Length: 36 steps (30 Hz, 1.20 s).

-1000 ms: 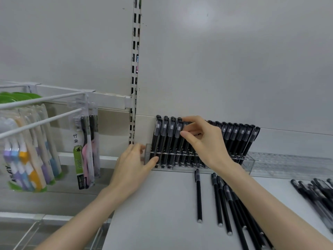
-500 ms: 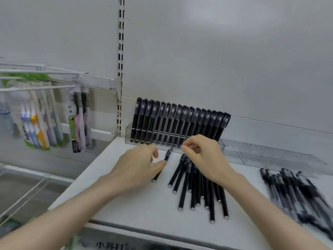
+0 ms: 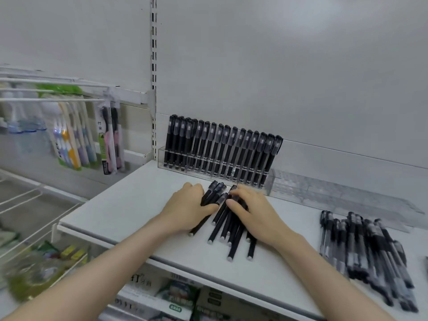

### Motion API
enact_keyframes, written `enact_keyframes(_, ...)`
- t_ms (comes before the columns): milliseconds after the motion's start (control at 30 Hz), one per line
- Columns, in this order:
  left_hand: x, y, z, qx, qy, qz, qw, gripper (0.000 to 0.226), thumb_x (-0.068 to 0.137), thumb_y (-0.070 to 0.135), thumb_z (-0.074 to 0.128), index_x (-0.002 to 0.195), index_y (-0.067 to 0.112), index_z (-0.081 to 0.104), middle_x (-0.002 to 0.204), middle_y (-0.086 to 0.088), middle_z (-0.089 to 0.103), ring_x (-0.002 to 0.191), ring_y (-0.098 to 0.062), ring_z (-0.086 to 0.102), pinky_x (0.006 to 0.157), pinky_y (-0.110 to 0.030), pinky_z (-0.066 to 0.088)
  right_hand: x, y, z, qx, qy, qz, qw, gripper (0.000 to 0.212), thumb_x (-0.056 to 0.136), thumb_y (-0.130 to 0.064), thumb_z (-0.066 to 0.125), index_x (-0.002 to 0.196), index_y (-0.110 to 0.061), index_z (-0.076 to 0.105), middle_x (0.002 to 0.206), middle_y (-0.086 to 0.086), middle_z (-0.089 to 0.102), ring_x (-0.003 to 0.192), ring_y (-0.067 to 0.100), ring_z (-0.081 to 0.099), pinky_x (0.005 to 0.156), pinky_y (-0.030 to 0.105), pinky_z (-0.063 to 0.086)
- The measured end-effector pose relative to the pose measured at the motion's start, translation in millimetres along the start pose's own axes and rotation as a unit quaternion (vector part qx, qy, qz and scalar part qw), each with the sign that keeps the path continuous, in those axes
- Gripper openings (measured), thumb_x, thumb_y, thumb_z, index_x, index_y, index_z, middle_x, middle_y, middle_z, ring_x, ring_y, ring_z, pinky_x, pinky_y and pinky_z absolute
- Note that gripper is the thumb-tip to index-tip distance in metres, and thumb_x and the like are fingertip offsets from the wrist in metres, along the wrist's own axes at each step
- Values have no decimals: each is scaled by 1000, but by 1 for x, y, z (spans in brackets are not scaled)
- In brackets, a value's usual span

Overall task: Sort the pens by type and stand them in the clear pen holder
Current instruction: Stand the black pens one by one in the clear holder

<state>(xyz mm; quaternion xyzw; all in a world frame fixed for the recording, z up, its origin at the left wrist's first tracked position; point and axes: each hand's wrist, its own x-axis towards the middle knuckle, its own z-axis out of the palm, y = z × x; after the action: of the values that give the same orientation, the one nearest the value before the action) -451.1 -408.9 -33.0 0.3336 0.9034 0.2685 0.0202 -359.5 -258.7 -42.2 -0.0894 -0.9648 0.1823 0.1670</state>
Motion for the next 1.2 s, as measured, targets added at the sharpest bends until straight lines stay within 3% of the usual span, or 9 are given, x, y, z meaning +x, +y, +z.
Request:
enact_keyframes(167, 13, 0, -11, -54, -47, -31, 997, 36, 82, 36, 69, 92, 1, 66, 85, -11, 68, 82, -26, 63, 70, -33, 50, -3, 1, -3, 8, -18, 12, 1000, 36, 100, -37, 41, 128, -19, 52, 122, -3, 57, 114, 20, 48, 98, 35, 37)
enact_keyframes(267, 14, -2, -12, -69, -48, -26, 996, 29, 87, 35, 64, 79, 7, 63, 64, -2, 57, 64, -20, 53, 57, -28, 40, -4, 0, -5, 4, -23, 13, 1000, 36, 100, -37, 40, 130, -19, 51, 124, -2, 56, 116, 21, 48, 100, 35, 36)
enact_keyframes(367, 10, -5, -12, -71, -26, -5, 997, 32, 94, 31, 54, 68, 13, 50, 60, 2, 49, 57, -13, 46, 52, -26, 32, -5, -2, -9, 7, -15, 14, 1000, 36, 100, -38, 40, 129, -20, 51, 126, -3, 56, 119, 21, 46, 102, 36, 34)
enact_keyframes(567, -14, -14, -22, -226, 11, 78, 971, 26, 99, 23, 44, 76, 10, 50, 63, -2, 48, 56, -13, 42, 55, -24, 35, -5, -24, -18, 171, 43, 30, 984, 41, 96, -36, 52, 133, -19, 48, 127, -9, 57, 116, 6, 51, 98, 23, 38)
enact_keyframes(667, -20, -13, -31, -324, 3, 104, 940, 17, 100, 18, 42, 87, 8, 48, 63, -1, 46, 49, -6, 44, 50, -20, 39, 6, -45, -22, 295, 63, 31, 953, 42, 93, -36, 57, 129, -16, 50, 111, -10, 66, 102, 3, 62, 93, 27, 49)
enact_keyframes(800, -10, -19, -37, -390, -34, 101, 915, 15, 100, 21, 41, 90, 10, 41, 65, 0, 38, 50, -6, 37, 45, -19, 29, 31, -69, -27, 417, 128, 37, 899, 23, 92, -22, 62, 108, -7, 55, 89, 6, 72, 78, 14, 70, 73, 24, 57)
enact_keyframes(967, 18, -42, -50, -403, -48, 109, 908, 17, 101, 26, 37, 89, 15, 40, 72, 1, 49, 52, -12, 40, 44, -21, 29, 65, -85, -23, 438, 134, 38, 888, 19, 95, -9, 55, 112, -2, 56, 92, 14, 72, 80, 19, 72, 76, 29, 59)
enact_keyframes(1133, 54, -69, -61, -362, -36, 180, 914, 14, 102, 27, 36, 91, 19, 40, 69, 0, 52, 48, -8, 40, 44, -16, 34, 101, -102, -12, 443, 183, 50, 876, 37, 92, -9, 60, 128, -8, 49, 90, 19, 66, 81, 19, 72, 71, 28, 59)
enact_keyframes(1200, 68, -77, -61, -369, -33, 183, 911, 12, 102, 28, 35, 95, 21, 41, 72, 0, 56, 53, -11, 48, 41, -19, 36, 113, -106, -9, 416, 215, 56, 882, 41, 92, -8, 60, 131, -11, 50, 84, 11, 58, 80, 18, 70, 70, 27, 59)
